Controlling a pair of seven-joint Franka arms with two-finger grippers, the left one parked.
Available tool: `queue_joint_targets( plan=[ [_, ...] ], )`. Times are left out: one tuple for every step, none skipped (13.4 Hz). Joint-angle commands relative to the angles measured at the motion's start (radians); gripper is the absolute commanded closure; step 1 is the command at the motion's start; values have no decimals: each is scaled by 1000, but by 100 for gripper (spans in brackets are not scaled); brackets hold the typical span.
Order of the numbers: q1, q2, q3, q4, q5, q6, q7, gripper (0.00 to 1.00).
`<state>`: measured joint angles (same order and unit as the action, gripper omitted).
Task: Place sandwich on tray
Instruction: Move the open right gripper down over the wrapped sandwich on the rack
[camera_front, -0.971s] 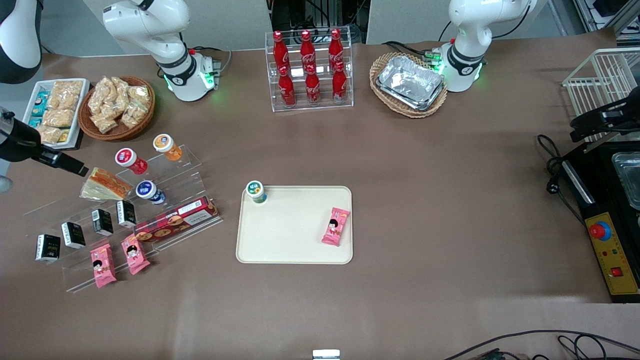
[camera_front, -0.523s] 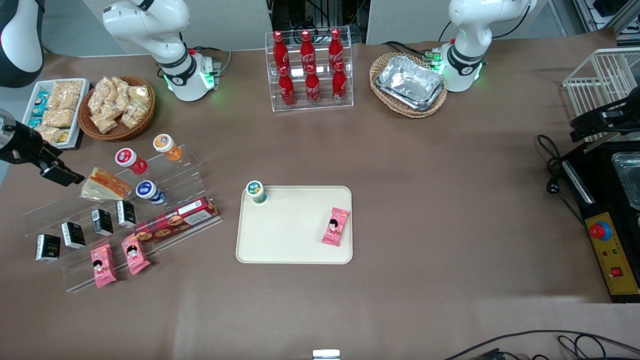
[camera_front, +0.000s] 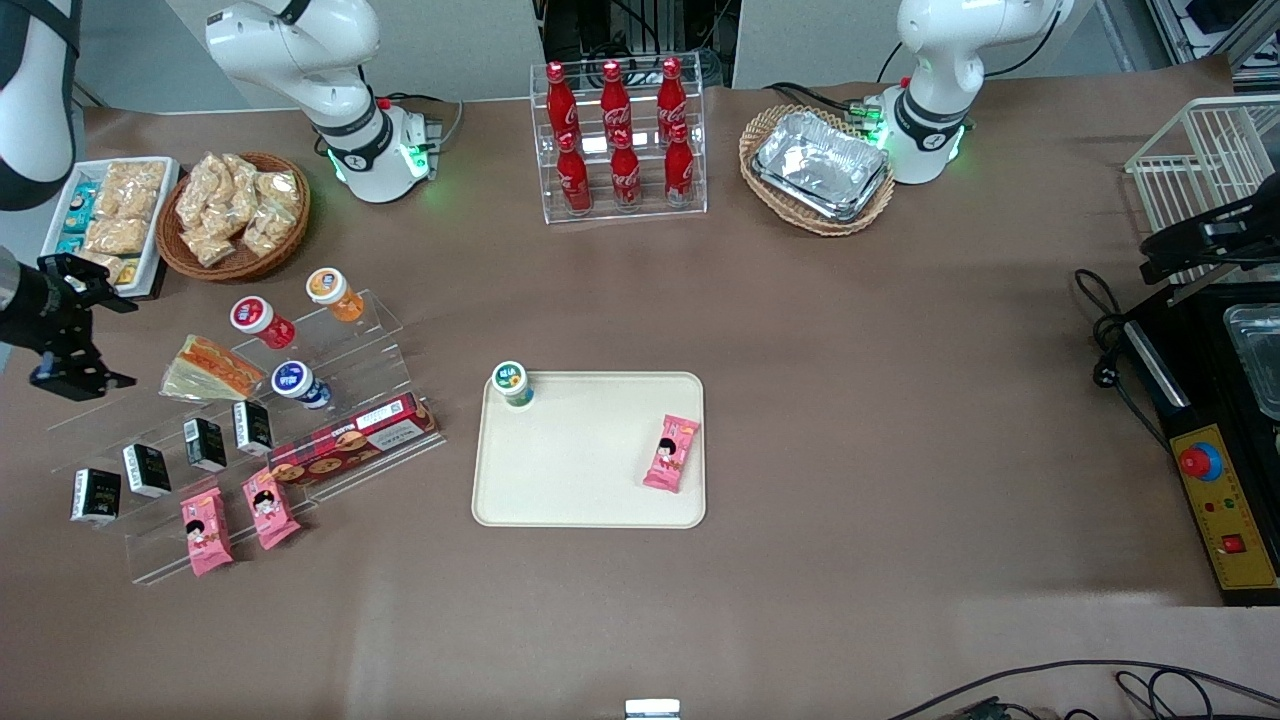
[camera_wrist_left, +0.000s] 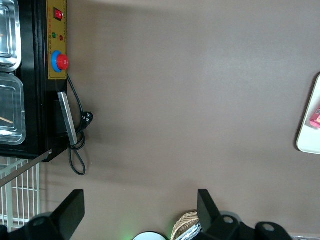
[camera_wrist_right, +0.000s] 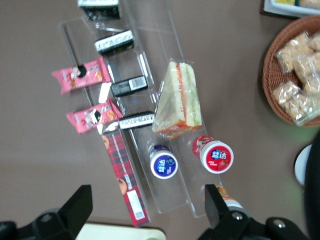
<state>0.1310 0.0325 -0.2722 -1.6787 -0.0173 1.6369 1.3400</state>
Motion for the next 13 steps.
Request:
queue_joint_targets(
  plan=[
    [-36,30,-4,17,3,4,131,0],
    [-42,36,-4,13,5,6,178,0],
    [-68,49,-4,13,11,8,206,0],
    [-85,58,-4,8,16,11,223,0],
    [-102,67,-4,-2,16,24,243,0],
    [-119,70,-4,-24,17,40,272,0],
    [-129,67,-2,-48,17,63,298,0],
    [-132,64,-2,-68,19,82,315,0],
    [-133,64,-2,-87,22,95,318,0],
    [-134,60,-4,-113,45,115,323,0],
    [-146,49,-4,-143,65,139,324,0],
    [-148,38,-4,-176,83,165,326,0],
    [-148,30,-4,-199,89,179,326,0]
  ],
)
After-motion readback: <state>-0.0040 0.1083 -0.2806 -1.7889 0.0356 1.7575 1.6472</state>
